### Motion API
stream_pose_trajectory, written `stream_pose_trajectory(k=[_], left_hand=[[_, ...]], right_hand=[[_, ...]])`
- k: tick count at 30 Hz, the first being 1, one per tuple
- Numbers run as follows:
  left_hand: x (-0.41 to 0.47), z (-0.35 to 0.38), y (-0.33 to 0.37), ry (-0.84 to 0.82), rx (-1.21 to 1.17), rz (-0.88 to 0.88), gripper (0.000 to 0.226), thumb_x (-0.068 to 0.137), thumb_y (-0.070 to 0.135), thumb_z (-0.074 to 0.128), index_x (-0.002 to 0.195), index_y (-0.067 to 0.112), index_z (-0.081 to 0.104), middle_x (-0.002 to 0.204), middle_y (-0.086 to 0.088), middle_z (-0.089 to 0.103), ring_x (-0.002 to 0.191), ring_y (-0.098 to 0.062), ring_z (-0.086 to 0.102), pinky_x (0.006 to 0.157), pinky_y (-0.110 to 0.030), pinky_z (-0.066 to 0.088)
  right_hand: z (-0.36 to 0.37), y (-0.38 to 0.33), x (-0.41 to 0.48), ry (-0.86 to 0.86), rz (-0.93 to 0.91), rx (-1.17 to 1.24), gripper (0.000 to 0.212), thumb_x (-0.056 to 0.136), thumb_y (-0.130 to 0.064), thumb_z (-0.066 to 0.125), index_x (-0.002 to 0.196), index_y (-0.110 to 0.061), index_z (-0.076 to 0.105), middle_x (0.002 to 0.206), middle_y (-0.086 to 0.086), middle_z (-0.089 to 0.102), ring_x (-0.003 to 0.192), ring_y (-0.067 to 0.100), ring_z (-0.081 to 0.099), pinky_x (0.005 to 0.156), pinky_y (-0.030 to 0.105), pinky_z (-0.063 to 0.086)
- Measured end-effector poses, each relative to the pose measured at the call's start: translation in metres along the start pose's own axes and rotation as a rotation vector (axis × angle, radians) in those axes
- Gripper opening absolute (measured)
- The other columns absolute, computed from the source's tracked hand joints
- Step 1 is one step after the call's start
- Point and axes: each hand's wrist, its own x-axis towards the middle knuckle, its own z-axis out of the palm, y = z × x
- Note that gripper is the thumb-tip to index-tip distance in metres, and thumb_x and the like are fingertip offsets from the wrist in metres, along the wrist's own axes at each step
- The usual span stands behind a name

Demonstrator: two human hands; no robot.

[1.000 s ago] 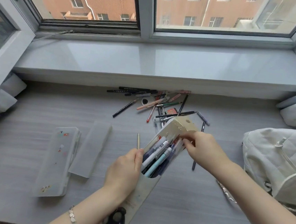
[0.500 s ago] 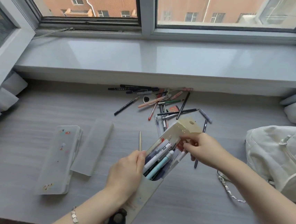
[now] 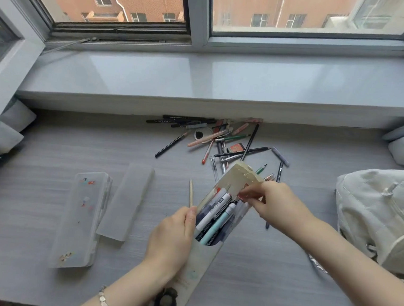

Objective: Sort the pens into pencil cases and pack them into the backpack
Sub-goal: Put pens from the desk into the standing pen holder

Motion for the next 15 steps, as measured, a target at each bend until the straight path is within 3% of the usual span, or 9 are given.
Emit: stream_pose_trajectory(k=[2,4,8,11,15], left_hand=[[0.001,0.0,0.001,-0.013,-0.009,-0.016,0.036,0.098,0.037,0.025,0.068,0.025,0.039,0.064,0.007,0.05,0.073,-0.023,0.047,0.064,-0.031,0.033],[0.002,-0.001,0.003,-0.039,-0.009,-0.024,0.039,0.098,0.038,0.024,0.062,0.027,0.035,0.063,0.007,0.049,0.073,-0.023,0.047,0.064,-0.031,0.033],[0.005,-0.003,0.006,-0.069,0.007,-0.009,0.035,0.099,0.037,0.023,0.069,0.028,0.038,0.08,-0.002,0.059,0.081,-0.027,0.05,0.068,-0.033,0.036],[0.007,-0.005,0.01,-0.061,0.058,0.021,0.034,0.099,0.037,0.022,0.088,0.022,0.05,0.094,-0.008,0.066,0.093,-0.031,0.056,0.07,-0.033,0.037],[0.004,-0.005,0.009,-0.036,0.026,0.013,0.032,0.099,0.036,0.024,0.076,0.026,0.043,0.082,-0.005,0.061,0.084,-0.03,0.053,0.066,-0.031,0.033]], right_hand=[[0.004,0.0,-0.005,0.043,-0.017,-0.059,0.029,0.088,-0.014,0.051,0.11,-0.027,0.066,0.108,-0.003,0.07,0.104,0.02,0.062,0.087,0.035,0.051],[0.004,-0.002,-0.007,0.021,-0.014,-0.129,0.031,0.091,-0.018,0.045,0.117,-0.025,0.06,0.112,0.003,0.068,0.107,0.027,0.059,0.086,0.039,0.051],[0.006,-0.01,0.001,0.119,-0.006,-0.183,0.038,0.091,-0.009,0.039,0.126,-0.016,0.053,0.123,0.009,0.06,0.113,0.029,0.054,0.09,0.037,0.047],[0.012,-0.022,0.004,0.132,-0.042,0.035,0.046,0.089,-0.001,0.038,0.131,-0.013,0.05,0.129,0.008,0.057,0.119,0.024,0.051,0.098,0.03,0.04],[0.02,-0.028,-0.002,0.212,-0.085,0.172,0.043,0.084,0.005,0.04,0.119,-0.012,0.061,0.12,0.007,0.063,0.117,0.021,0.052,0.097,0.022,0.036]])
